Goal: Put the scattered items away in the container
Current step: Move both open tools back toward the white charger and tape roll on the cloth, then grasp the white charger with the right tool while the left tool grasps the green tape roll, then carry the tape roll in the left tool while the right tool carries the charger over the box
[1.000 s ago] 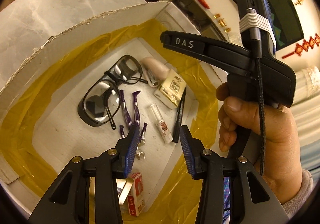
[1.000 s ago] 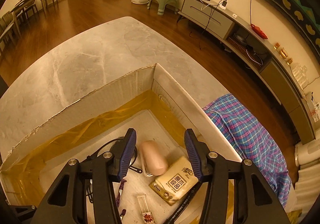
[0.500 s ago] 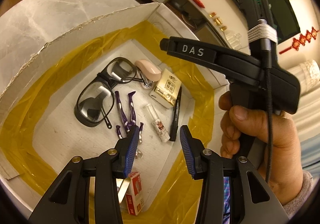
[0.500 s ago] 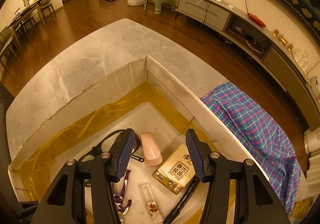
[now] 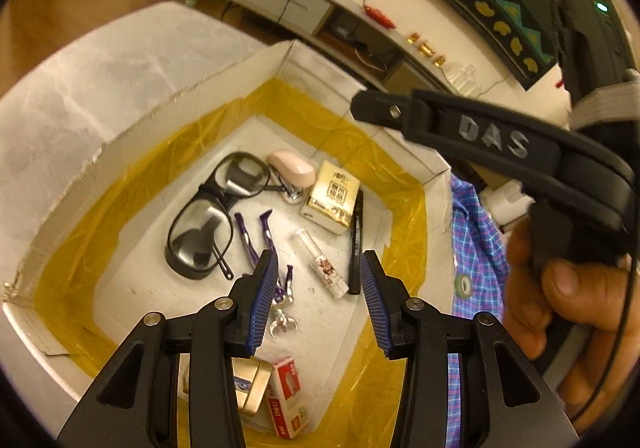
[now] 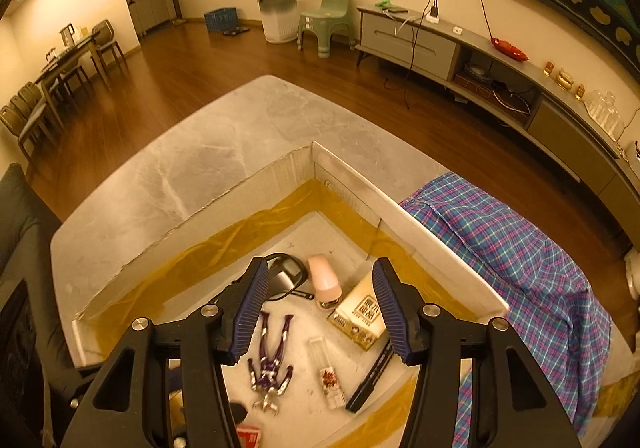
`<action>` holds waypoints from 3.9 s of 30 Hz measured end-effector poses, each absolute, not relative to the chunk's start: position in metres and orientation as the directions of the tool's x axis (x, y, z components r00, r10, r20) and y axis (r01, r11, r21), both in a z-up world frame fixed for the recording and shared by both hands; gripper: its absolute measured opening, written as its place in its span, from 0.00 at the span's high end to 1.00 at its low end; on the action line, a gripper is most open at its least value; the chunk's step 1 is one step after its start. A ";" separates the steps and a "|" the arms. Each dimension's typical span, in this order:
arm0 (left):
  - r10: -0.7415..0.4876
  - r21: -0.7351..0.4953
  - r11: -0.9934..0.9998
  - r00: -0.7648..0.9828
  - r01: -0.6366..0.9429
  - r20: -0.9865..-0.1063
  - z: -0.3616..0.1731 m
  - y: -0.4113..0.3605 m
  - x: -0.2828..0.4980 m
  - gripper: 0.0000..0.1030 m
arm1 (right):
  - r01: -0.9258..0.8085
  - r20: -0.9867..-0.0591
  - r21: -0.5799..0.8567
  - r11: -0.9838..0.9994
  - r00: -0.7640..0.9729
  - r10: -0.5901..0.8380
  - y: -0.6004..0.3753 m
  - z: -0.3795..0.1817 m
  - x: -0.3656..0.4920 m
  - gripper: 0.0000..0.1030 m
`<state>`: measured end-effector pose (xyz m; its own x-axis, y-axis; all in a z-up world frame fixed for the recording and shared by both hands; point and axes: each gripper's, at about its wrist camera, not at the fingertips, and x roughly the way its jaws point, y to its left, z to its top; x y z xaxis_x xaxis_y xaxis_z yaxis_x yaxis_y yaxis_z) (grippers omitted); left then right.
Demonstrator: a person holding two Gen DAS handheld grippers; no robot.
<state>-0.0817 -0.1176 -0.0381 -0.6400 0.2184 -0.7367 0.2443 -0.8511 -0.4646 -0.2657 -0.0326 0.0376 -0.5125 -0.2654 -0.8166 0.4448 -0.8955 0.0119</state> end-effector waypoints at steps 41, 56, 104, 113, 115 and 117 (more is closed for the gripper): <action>0.402 -0.307 -0.915 -0.674 -0.264 -0.619 -0.015 0.041 -0.042 0.56 | 0.044 -0.798 0.134 -0.990 -0.588 -0.134 0.228 -0.071 -0.211 0.42; 0.405 -0.264 -0.911 -0.566 -0.316 -0.719 -0.042 0.118 -0.083 0.52 | 0.083 -0.797 0.089 -0.993 -0.592 -0.121 0.264 -0.061 -0.200 0.70; 0.247 -0.148 -0.964 -0.548 -0.218 -0.799 -0.058 0.161 -0.172 0.87 | 0.049 -0.739 0.269 -0.962 -0.630 -0.239 0.325 -0.053 -0.123 0.70; 0.261 -0.161 -0.963 -0.601 -0.215 -0.756 -0.023 0.108 -0.115 0.87 | 0.096 -0.741 0.247 -0.964 -0.623 -0.252 0.288 -0.038 -0.109 0.70; 0.263 -0.170 -0.964 -0.611 -0.207 -0.746 -0.017 0.093 -0.103 0.87 | 0.102 -0.744 0.244 -0.964 -0.619 -0.254 0.280 -0.037 -0.107 0.70; 0.258 -0.174 -0.965 -0.620 -0.194 -0.741 -0.011 0.076 -0.092 0.87 | 0.111 -0.750 0.239 -0.965 -0.609 -0.256 0.270 -0.037 -0.102 0.70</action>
